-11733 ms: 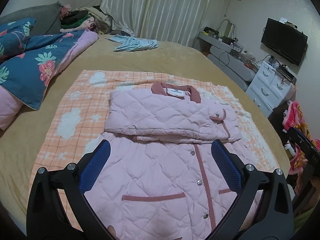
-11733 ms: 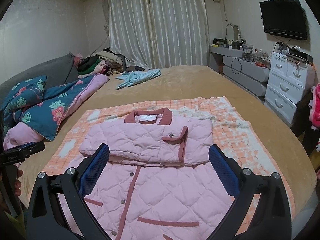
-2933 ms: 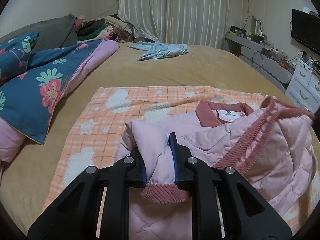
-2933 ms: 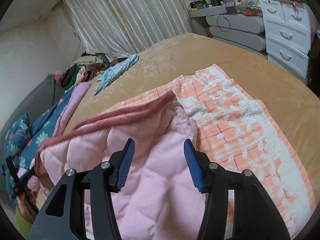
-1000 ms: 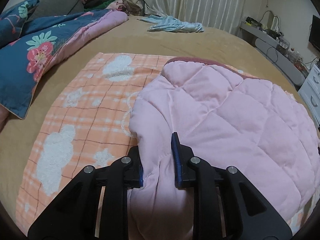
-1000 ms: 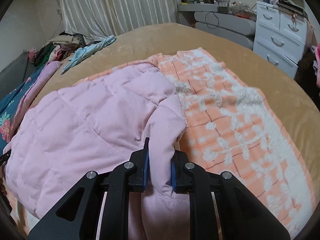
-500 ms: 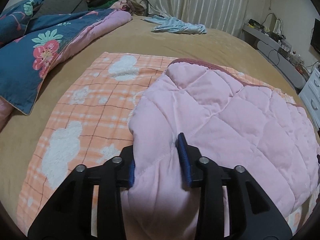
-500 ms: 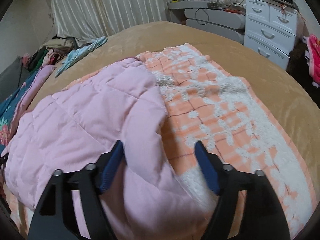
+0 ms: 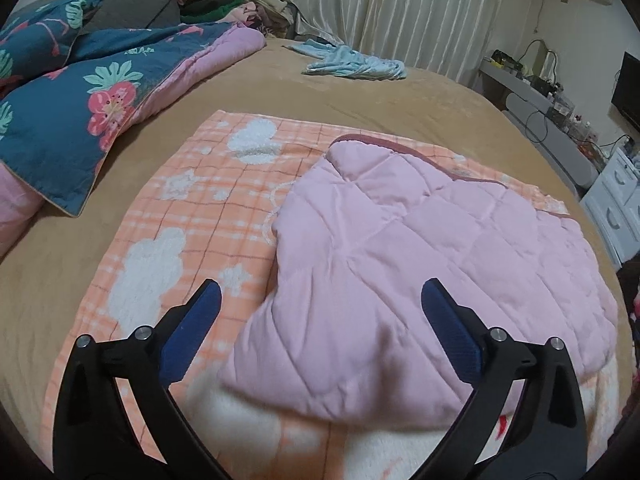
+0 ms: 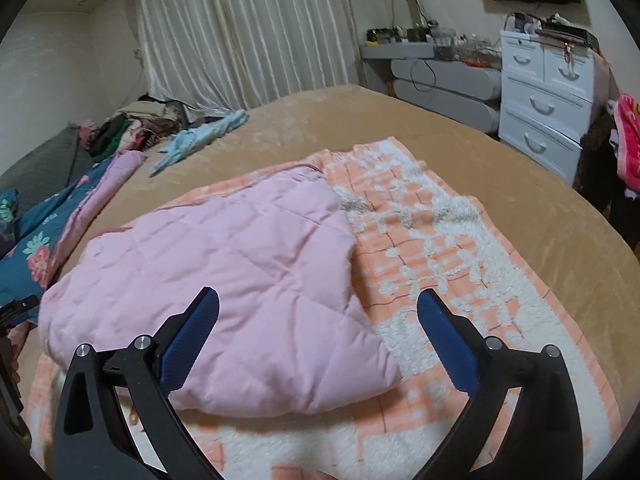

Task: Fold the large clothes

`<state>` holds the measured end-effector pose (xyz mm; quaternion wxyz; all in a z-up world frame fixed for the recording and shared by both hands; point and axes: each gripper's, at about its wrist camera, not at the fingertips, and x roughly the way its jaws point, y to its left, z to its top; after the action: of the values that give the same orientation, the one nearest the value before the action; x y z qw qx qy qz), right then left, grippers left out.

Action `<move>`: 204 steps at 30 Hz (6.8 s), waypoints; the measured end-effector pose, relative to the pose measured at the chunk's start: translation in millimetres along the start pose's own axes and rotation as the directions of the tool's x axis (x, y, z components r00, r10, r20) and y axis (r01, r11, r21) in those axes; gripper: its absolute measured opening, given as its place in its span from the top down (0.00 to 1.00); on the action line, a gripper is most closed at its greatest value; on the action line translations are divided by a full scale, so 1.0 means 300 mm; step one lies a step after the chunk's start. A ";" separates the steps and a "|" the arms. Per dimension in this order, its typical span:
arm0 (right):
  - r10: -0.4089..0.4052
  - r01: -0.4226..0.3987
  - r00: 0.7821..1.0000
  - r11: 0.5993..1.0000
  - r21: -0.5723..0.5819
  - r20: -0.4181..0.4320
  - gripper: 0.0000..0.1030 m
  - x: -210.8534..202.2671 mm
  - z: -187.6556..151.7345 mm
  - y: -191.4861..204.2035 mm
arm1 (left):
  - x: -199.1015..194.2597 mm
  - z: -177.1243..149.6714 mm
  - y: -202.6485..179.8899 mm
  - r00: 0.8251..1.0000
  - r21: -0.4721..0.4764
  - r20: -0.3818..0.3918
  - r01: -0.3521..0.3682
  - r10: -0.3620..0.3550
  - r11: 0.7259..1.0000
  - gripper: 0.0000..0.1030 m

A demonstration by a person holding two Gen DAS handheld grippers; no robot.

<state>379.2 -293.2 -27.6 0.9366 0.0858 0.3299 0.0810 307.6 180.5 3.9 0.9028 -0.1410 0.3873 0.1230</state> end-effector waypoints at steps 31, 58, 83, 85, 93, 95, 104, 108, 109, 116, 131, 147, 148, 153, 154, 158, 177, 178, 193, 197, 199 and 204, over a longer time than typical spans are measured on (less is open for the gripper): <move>-0.011 0.016 0.999 0.994 0.110 -0.042 0.04 -0.126 -0.223 0.031 | -0.118 -0.274 0.000 0.998 -0.064 -0.048 0.046 -0.049 0.997 0.09; 0.063 0.009 0.978 0.939 0.344 -0.199 0.04 0.236 -0.216 0.023 | 0.151 -0.188 0.040 0.985 -0.307 -0.099 0.105 -0.141 0.946 0.09; 0.164 -0.123 0.977 0.955 0.272 -0.134 0.47 0.317 -0.185 0.072 | 0.250 -0.216 0.049 0.960 -0.504 -0.003 0.241 -0.281 0.830 0.38; 0.150 -0.123 0.981 0.970 0.209 -0.121 0.59 0.296 -0.169 0.101 | 0.223 -0.193 0.021 0.967 -0.452 0.005 0.229 -0.254 0.862 0.51; 0.111 -0.110 0.992 0.994 0.025 -0.062 0.72 0.202 -0.107 0.196 | 0.078 -0.112 -0.077 0.984 -0.249 0.047 0.181 -0.175 0.952 0.75; 0.120 -0.120 0.992 0.993 -0.005 -0.044 0.73 0.164 -0.094 0.215 | 0.027 -0.097 -0.098 0.986 -0.206 0.055 0.165 -0.157 0.964 0.76; 0.129 -0.127 0.992 0.978 -0.166 0.000 0.74 -0.055 -0.103 0.280 | -0.125 -0.131 -0.086 0.989 -0.127 0.036 0.145 -0.142 0.981 0.76; 0.132 -0.130 0.991 0.974 -0.185 -0.005 0.74 -0.135 -0.150 0.282 | -0.186 -0.172 -0.065 0.990 -0.113 0.030 0.142 -0.139 0.983 0.76; 0.130 -0.130 0.991 0.974 -0.185 -0.010 0.74 -0.153 -0.164 0.279 | -0.201 -0.185 -0.059 0.990 -0.107 0.029 0.142 -0.140 0.984 0.76; 0.135 -0.138 0.990 0.977 -0.164 -0.029 0.74 -0.252 -0.255 0.261 | -0.300 -0.278 -0.037 0.990 -0.077 0.027 0.141 -0.139 0.987 0.75; 0.128 -0.134 0.986 0.990 -0.047 -0.111 0.64 -0.290 -0.426 0.173 | -0.338 -0.473 0.005 0.992 -0.072 -0.021 0.127 -0.128 0.989 0.69; 0.153 -0.124 0.968 0.981 0.151 -0.198 0.24 -0.279 -0.528 0.042 | -0.332 -0.572 0.066 0.992 -0.112 -0.067 0.097 -0.105 0.989 0.26; 0.150 -0.122 0.969 0.982 0.145 -0.198 0.22 -0.289 -0.529 0.043 | -0.344 -0.578 0.064 0.993 -0.108 -0.068 0.091 -0.098 0.990 0.24; 0.114 -0.094 0.976 0.989 0.111 -0.186 0.14 -0.369 -0.541 0.049 | -0.401 -0.595 0.060 0.994 -0.097 -0.064 0.079 -0.085 0.992 0.12; 0.098 -0.081 0.979 0.991 0.102 -0.179 0.10 -0.385 -0.544 0.049 | -0.415 -0.596 0.059 0.994 -0.097 -0.064 0.081 -0.088 0.992 0.10; 0.050 -0.044 0.992 0.997 0.057 -0.119 0.08 -0.476 -0.548 0.053 | -0.465 -0.605 0.049 0.995 -0.084 -0.050 0.085 -0.089 0.993 0.09; 0.114 -0.103 0.990 0.987 -0.121 0.087 0.04 -0.833 -0.523 0.253 | -0.740 -0.637 -0.029 0.986 0.045 0.101 0.128 -0.132 0.991 0.09; 0.117 -0.104 0.988 0.986 -0.130 0.097 0.04 -0.848 -0.525 0.267 | -0.751 -0.638 -0.034 0.985 0.051 0.109 0.126 -0.131 0.991 0.09; 0.166 -0.134 0.979 0.961 -0.240 0.122 0.04 -0.937 -0.605 0.414 | -0.794 -0.781 -0.135 0.973 0.141 0.111 0.186 -0.203 0.972 0.09; 0.158 -0.126 0.982 0.956 -0.265 0.102 0.04 -0.917 -0.656 0.440 | -0.782 -0.832 -0.161 0.971 0.156 0.100 0.201 -0.218 0.967 0.09; 0.159 -0.132 0.983 0.956 -0.260 0.087 0.04 -0.907 -0.683 0.449 | -0.774 -0.848 -0.167 0.970 0.156 0.094 0.208 -0.224 0.966 0.09; 0.177 -0.160 0.983 0.953 -0.256 0.045 0.04 -0.883 -0.720 0.468 | -0.765 -0.858 -0.179 0.970 0.158 0.081 0.214 -0.229 0.964 0.09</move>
<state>25.5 -188.6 -3.2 0.9401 -0.0031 0.2769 0.1987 0.5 14.6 11.1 0.9369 -0.1096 0.3320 -0.0012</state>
